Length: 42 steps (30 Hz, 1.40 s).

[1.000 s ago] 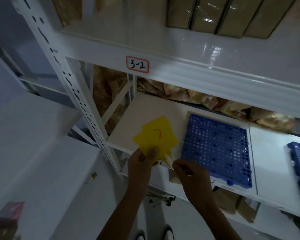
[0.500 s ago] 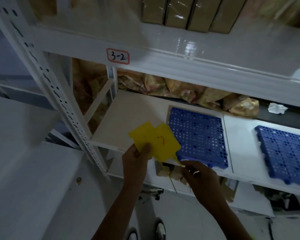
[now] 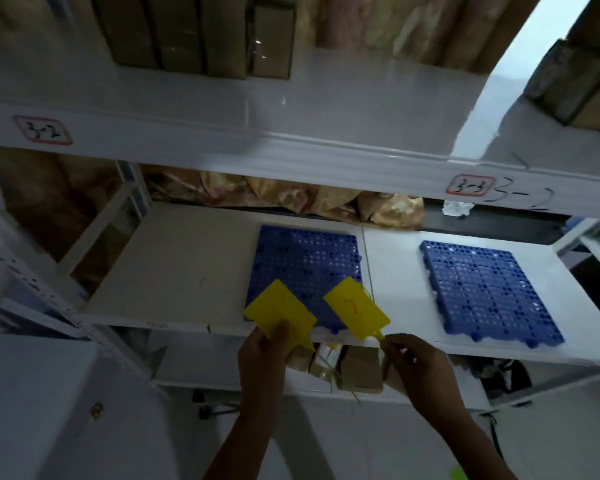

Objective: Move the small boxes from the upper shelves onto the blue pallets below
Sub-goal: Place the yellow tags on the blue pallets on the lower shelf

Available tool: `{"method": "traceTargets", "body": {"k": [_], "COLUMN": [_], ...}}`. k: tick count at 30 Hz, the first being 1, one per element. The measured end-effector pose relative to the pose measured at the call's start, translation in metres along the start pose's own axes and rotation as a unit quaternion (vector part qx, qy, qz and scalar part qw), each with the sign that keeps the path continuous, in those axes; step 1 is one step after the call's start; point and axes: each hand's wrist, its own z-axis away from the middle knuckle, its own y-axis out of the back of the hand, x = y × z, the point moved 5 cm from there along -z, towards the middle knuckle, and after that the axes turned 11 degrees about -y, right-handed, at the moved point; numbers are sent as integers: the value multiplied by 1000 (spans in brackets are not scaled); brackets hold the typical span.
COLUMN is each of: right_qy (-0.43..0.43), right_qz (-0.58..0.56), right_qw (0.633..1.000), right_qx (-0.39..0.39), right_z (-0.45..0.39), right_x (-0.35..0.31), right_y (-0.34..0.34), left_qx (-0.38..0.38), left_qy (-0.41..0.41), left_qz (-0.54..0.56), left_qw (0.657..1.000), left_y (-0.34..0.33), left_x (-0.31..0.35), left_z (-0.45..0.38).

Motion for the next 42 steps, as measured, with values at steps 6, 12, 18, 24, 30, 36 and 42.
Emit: {"method": "traceTargets", "body": {"k": [6, 12, 18, 24, 30, 36, 42], "right_qy": [-15, -104, -61, -48, -65, -14, 107], "right_qz": [19, 146, 270, 188, 106, 201, 162], "right_qw": [999, 980, 952, 957, 959, 964, 980], "right_qx": [-26, -85, -132, -215, -256, -174, -46], "right_z": [-86, -199, -251, -273, -285, -280, -242], "right_x": [130, 272, 298, 297, 297, 295, 228], "right_y": [91, 180, 188, 168, 153, 137, 155], "left_qx": [23, 31, 71, 85, 101, 111, 131], "left_qy": [5, 71, 110, 107, 121, 132, 122], "left_qz": [-58, -16, 17, 28, 39, 48, 44], "left_qw": [998, 997, 991, 990, 987, 984, 983], "left_y": [-112, -226, -263, -273, -274, -277, -266], "left_x": [-38, -79, -88, -82, -77, -78, -76], "left_z": [48, 118, 153, 149, 148, 142, 125]}}
